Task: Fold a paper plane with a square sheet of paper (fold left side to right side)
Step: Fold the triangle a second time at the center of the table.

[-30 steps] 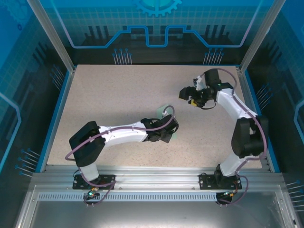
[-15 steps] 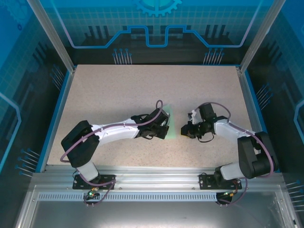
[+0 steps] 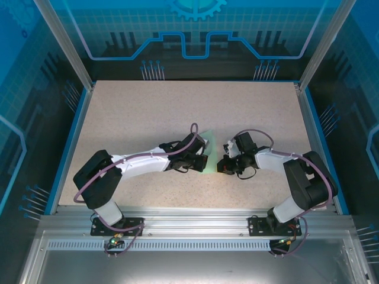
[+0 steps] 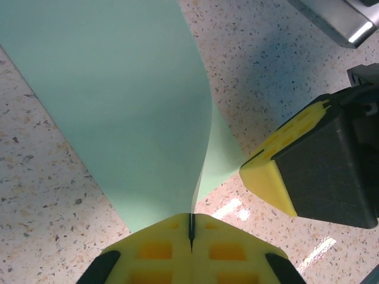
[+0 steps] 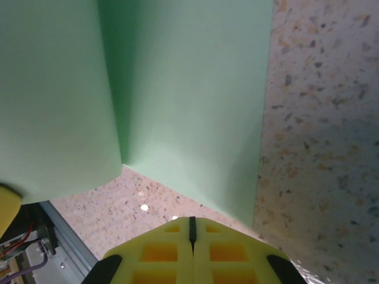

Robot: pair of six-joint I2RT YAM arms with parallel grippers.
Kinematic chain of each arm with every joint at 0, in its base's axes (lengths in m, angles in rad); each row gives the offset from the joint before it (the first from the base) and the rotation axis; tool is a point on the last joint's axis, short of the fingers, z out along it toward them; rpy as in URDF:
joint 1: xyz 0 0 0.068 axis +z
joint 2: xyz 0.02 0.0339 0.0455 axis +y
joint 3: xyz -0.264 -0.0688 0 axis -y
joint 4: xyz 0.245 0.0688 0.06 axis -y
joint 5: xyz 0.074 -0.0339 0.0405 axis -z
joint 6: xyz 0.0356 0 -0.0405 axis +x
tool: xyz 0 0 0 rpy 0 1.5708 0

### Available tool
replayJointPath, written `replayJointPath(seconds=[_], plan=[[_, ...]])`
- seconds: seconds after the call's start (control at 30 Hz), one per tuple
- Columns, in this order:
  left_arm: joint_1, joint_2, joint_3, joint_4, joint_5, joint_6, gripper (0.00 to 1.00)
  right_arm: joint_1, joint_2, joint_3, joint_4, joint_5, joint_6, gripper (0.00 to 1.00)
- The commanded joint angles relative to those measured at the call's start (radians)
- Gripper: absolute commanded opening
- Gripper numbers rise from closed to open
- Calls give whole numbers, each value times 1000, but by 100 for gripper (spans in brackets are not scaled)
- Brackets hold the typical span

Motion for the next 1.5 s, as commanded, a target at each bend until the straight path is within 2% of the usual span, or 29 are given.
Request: replayJointPath(seconds=[0.0, 0.23, 0.67, 1.47], plan=[[15, -30, -18, 4, 29, 6, 0, 15, 17, 27, 14, 46, 9, 3], [27, -25, -20, -7, 31, 22, 0, 17, 36, 50, -17, 83, 7, 3], [58, 28, 2, -30, 23, 70, 0, 36, 141, 116, -179, 161, -17, 5], [108, 150, 105, -58, 18, 124, 0, 46, 159, 121, -207, 170, -33, 6]])
